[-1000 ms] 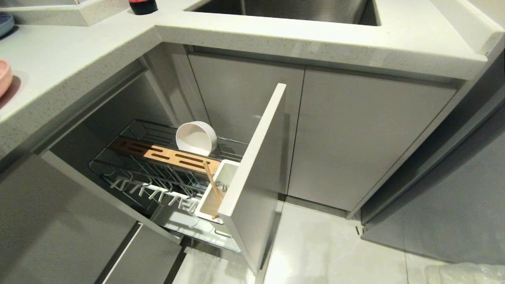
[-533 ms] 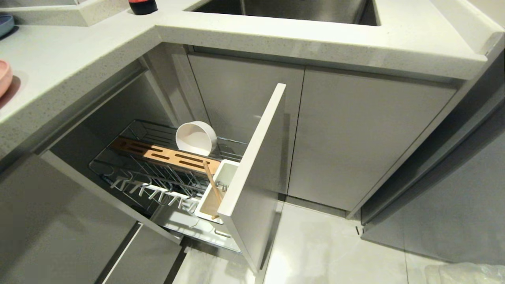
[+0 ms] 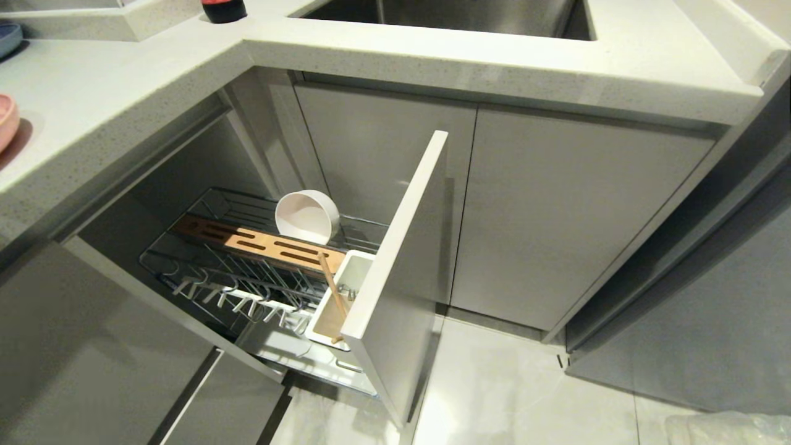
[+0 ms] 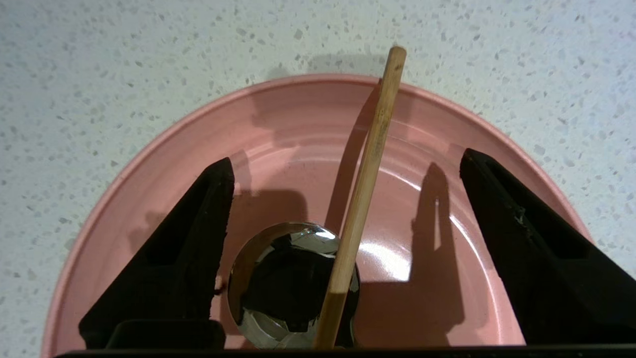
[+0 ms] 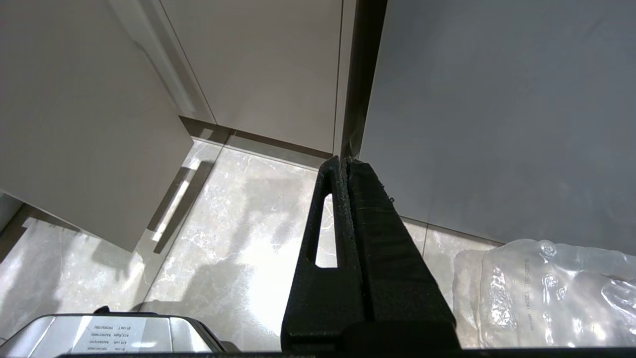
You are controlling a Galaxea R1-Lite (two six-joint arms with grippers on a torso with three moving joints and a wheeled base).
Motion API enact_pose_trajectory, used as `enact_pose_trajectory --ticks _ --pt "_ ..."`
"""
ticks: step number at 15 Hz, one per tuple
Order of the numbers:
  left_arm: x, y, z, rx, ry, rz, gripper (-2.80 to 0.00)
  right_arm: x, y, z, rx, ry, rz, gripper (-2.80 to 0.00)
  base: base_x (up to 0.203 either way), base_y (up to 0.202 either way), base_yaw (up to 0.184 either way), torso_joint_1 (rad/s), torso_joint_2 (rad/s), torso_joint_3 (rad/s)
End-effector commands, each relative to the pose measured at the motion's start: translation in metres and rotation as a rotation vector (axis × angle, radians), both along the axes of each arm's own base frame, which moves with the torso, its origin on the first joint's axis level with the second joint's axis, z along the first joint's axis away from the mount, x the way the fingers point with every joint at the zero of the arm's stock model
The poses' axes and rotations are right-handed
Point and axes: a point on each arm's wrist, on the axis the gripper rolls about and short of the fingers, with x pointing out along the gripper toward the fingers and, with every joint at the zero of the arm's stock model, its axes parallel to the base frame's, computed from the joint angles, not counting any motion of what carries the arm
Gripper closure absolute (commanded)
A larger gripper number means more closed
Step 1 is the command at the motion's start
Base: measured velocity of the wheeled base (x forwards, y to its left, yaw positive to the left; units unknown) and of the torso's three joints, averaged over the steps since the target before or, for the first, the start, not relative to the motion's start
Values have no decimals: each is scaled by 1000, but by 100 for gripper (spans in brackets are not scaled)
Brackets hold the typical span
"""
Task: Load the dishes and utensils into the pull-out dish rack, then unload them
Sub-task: Pick up the chopsticks and place it in the cupboard
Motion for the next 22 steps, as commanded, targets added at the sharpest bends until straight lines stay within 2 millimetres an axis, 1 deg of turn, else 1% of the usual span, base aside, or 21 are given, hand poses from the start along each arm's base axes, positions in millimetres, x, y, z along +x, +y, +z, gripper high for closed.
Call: enact_pose_trajectory --ticks 1,5,11,12,16,22 --pt "2 2 -3 -11 13 0 -280 0 0 0 0 0 1 0 0 0 0 0 0 0" --pt "5 4 -7 -21 24 -1 -280 0 0 0 0 0 1 0 0 0 0 0 0 0" --pt "6 5 -7 -20 22 -2 -280 0 0 0 0 0 1 0 0 0 0 0 0 0" --pt "7 5 -7 -19 21 -2 0 0 0 0 0 0 1 0 0 0 0 0 0 0" --pt "6 5 -6 -19 17 -5 0 0 0 0 0 0 1 0 0 0 0 0 0 0" --pt "1 0 -3 -18 5 -26 0 0 0 0 0 0 1 0 0 0 0 0 0 0"
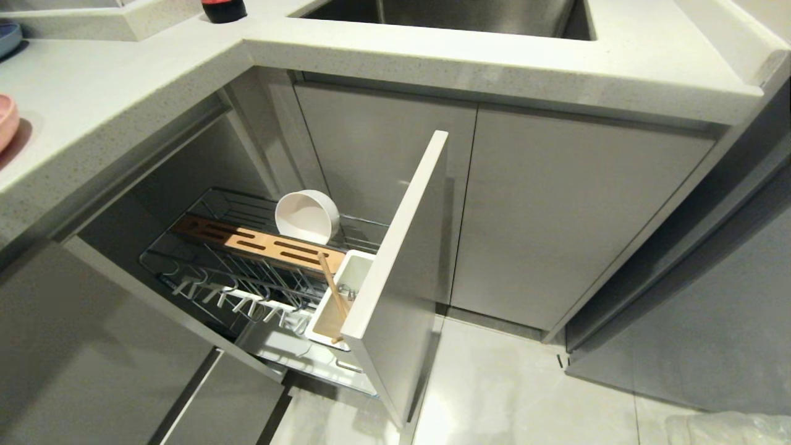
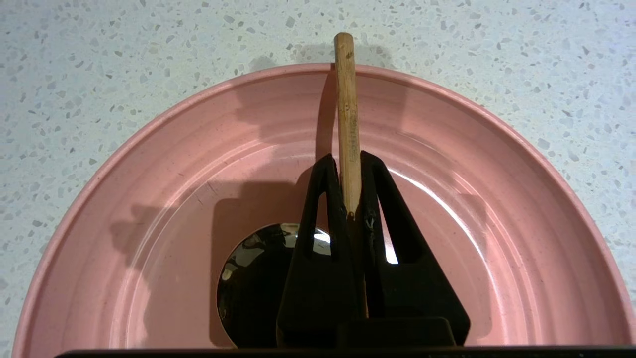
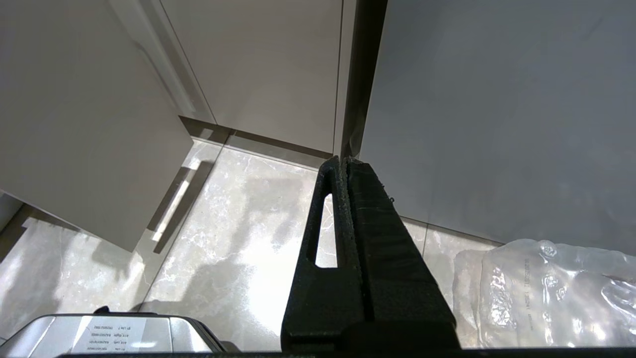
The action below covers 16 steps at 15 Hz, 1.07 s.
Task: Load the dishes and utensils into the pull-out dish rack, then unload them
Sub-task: Pick up the chopsticks and place it in the cupboard
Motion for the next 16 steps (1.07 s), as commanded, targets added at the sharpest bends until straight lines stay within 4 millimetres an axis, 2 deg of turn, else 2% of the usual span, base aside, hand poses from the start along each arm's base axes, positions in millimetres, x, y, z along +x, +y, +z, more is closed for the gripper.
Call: enact_pose_trajectory --ticks 1,4,7,10,12,16 --pt "-4 -4 3 6 -9 -4 0 0 0 0 -1 -1 1 0 0 0 0 0 0 0" --pt "-17 -14 14 33 -47 -6 0 0 0 0 -1 -1 1 0 0 0 0 0 0 0" --pt "-45 -36 36 88 -145 -16 0 0 0 0 -1 -1 1 0 0 0 0 0 0 0" --pt "-63 -58 68 97 -408 -1 0 0 0 0 -1 -1 1 0 0 0 0 0 0 0" --pt "-74 -81 84 95 -562 18 0 0 0 0 -1 -1 1 0 0 0 0 0 0 0" --pt "-94 -119 98 64 -773 -48 0 0 0 0 -1 -1 1 0 0 0 0 0 0 0"
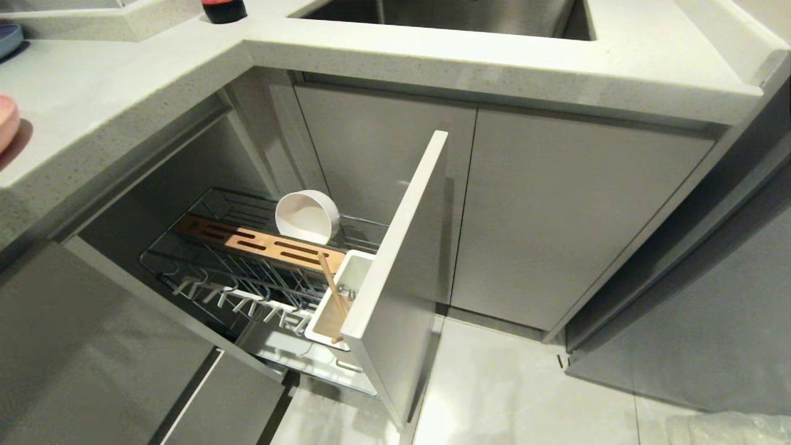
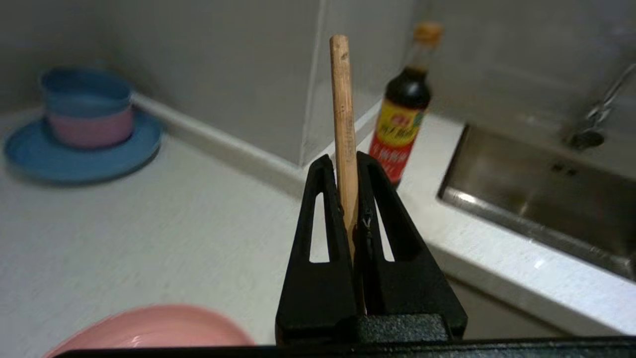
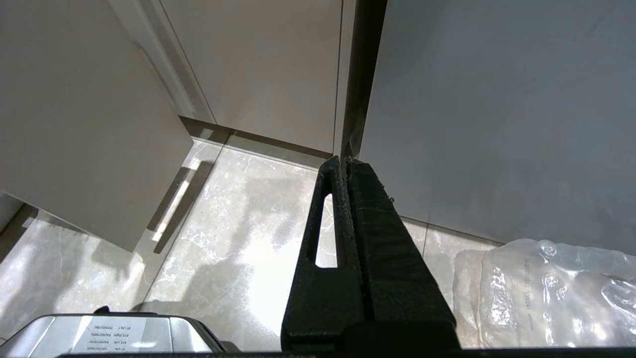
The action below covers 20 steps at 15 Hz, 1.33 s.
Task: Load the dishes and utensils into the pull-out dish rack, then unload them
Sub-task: Pick up the chopsticks and place it in the cupboard
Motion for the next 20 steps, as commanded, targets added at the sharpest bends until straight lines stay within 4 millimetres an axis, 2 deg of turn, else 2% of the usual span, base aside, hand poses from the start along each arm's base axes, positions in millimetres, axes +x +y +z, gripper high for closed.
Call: enact_pose_trajectory --ticks 1,3,6,8,12,17,20 --pt "-11 -13 -1 19 -61 -31 0 0 0 0 -1 -1 1 0 0 0 0 0 0 0" --pt "0 -21 -18 75 -60 -24 0 0 0 0 -1 -1 1 0 0 0 0 0 0 0" --pt "23 -37 -58 162 -43 -15 0 0 0 0 -1 -1 1 0 0 0 0 0 0 0" --pt "30 -53 -79 193 -76 -44 0 0 0 0 -1 -1 1 0 0 0 0 0 0 0" --pt "33 -75 -103 201 -108 -73 0 0 0 0 -1 -1 1 0 0 0 0 0 0 0" --pt "52 -99 -133 219 -145 -47 0 0 0 0 -1 -1 1 0 0 0 0 0 0 0" --pt "67 -130 -167 216 -81 -98 0 0 0 0 -1 0 1 0 0 0 0 0 0 0"
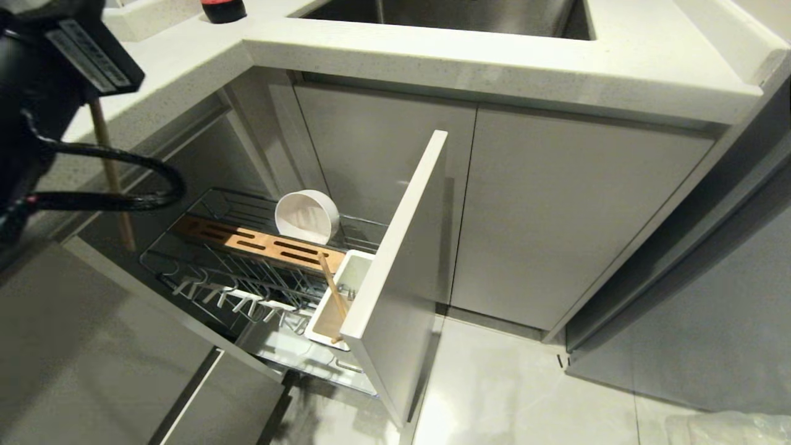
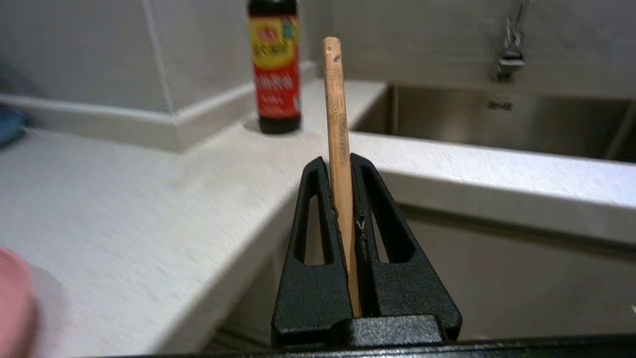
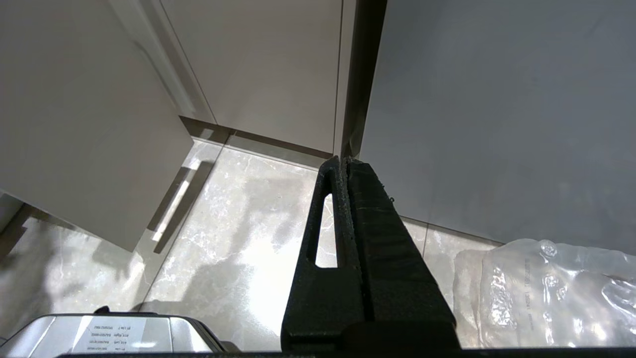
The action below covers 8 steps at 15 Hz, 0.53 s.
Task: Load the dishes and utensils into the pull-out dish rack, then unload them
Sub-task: Pick up the chopsticks and place it in the cupboard
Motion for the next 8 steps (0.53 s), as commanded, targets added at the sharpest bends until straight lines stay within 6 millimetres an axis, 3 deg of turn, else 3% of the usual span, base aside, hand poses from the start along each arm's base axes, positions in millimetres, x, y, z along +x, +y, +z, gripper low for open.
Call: enact_pose_trajectory --ticks 1,8 --pt "15 -23 -22 25 65 -34 0 0 0 0 0 -1 1 0 0 0 0 0 0 0" --pt "63 -67 -74 51 149 -42 0 0 0 0 0 -1 1 0 0 0 0 0 0 0"
